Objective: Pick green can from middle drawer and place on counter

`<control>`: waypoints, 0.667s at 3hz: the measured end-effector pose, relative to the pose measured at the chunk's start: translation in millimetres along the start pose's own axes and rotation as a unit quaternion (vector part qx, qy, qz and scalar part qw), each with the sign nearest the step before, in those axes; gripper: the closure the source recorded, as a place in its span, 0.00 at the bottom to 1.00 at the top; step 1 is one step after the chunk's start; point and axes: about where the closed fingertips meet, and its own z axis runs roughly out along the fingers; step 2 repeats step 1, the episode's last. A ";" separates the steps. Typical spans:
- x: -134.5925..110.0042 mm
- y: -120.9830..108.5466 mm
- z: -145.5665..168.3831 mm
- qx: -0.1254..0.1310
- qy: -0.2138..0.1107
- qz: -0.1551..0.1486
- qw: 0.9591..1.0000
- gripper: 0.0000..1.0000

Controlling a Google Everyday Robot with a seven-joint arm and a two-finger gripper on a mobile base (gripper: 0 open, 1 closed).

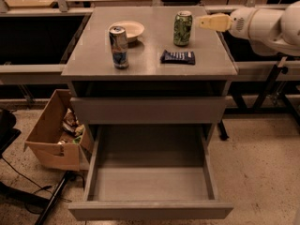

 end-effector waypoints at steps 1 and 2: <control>20.6 -0.5 -48.1 -0.030 0.025 0.002 0.999 0.00; 20.6 -0.5 -48.1 -0.030 0.025 0.002 0.999 0.00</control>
Offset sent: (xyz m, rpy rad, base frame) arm 0.0000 0.0000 0.0000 0.0000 0.0000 0.0000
